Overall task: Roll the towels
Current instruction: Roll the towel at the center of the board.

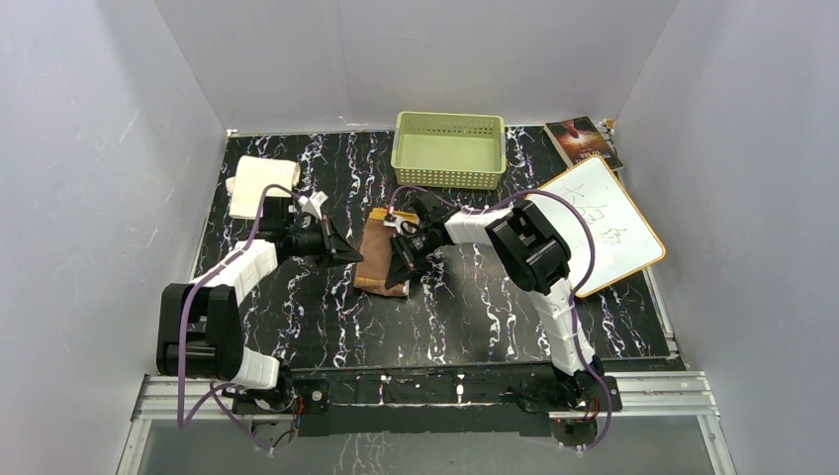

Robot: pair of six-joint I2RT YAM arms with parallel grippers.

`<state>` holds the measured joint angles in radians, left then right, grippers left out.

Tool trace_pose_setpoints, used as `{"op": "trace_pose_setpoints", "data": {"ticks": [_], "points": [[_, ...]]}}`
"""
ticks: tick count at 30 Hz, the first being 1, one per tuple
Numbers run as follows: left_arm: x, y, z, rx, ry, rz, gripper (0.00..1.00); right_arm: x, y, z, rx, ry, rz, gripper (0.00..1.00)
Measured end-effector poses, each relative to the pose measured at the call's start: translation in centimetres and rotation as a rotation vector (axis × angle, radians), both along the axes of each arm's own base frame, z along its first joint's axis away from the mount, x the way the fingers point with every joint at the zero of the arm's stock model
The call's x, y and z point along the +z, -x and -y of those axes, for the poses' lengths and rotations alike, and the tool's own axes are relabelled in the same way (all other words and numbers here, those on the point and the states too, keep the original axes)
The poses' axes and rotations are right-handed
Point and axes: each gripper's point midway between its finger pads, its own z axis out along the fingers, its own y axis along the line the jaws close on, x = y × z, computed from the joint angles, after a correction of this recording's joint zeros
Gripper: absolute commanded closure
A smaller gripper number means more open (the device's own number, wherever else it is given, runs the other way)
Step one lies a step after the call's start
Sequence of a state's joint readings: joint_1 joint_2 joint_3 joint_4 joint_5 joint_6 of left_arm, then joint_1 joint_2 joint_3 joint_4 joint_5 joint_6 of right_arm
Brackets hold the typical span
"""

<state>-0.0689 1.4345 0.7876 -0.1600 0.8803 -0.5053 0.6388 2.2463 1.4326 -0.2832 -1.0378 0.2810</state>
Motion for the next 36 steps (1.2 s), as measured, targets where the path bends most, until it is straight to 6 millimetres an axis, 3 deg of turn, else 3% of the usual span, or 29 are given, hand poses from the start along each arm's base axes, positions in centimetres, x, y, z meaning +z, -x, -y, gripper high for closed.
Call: {"op": "trace_pose_setpoints", "data": {"ticks": [8,18,27,34,36], "points": [[-1.5,2.2,0.9,-0.01,0.032,-0.046,1.0,-0.3,-0.4,0.3,-0.065,0.025,-0.225,1.0],[-3.5,4.0,4.3,-0.043,0.067,-0.119,1.0,-0.3,-1.3,-0.1,-0.127,0.071,-0.254,1.0],[-8.5,2.0,3.6,0.027,-0.033,-0.214,1.0,-0.4,-1.5,-0.1,-0.143,0.089,-0.256,1.0],[-9.2,-1.2,1.1,0.097,-0.058,-0.174,1.0,-0.4,-1.6,0.0,-0.156,0.106,-0.247,1.0],[-9.7,-1.4,0.5,0.109,-0.064,-0.181,1.0,-0.4,-1.6,0.1,-0.165,0.117,-0.239,0.96]]}}
